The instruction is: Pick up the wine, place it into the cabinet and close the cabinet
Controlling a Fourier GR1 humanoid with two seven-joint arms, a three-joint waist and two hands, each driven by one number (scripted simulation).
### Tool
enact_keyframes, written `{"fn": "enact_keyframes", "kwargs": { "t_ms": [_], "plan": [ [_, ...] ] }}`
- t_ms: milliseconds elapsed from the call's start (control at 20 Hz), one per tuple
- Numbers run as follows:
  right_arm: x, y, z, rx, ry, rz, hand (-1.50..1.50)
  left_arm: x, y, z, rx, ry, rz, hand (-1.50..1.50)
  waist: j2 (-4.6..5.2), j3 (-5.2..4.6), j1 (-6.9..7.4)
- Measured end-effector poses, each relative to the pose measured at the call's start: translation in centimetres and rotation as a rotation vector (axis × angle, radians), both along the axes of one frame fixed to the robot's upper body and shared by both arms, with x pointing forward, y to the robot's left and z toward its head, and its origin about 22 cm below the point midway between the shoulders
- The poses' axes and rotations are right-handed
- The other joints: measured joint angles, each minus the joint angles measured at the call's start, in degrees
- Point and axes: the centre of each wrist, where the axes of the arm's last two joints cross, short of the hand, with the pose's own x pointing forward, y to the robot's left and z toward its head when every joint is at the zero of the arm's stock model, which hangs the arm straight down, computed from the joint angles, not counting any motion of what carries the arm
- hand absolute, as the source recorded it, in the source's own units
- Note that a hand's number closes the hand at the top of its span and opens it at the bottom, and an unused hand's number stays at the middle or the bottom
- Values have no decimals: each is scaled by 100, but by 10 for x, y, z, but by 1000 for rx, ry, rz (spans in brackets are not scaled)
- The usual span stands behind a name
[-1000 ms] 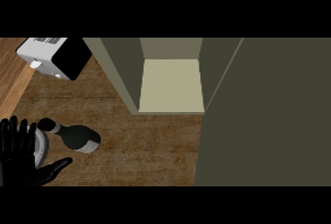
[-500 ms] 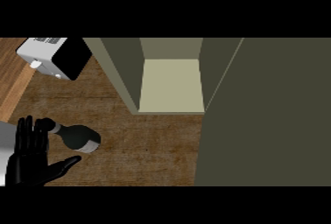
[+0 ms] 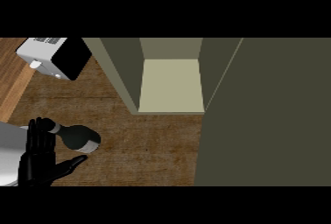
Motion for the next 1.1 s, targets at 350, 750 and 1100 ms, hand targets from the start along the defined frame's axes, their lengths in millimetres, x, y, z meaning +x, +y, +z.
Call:
{"fn": "enact_keyframes", "kwargs": {
  "t_ms": [350,750,1100],
  "plan": [
    [-2,3,-5,15,9,15,-150,1,3,-17,4,12,-8,-150,0,0,-2],
    [0,0,-2,2,3,2,-150,11,3,-30,-7,20,-14,-150,1,0,-1],
    [1,3,2,-1,0,14,-150,15,3,-49,-33,16,-33,-150,2,-1,-1]
  ]
}}
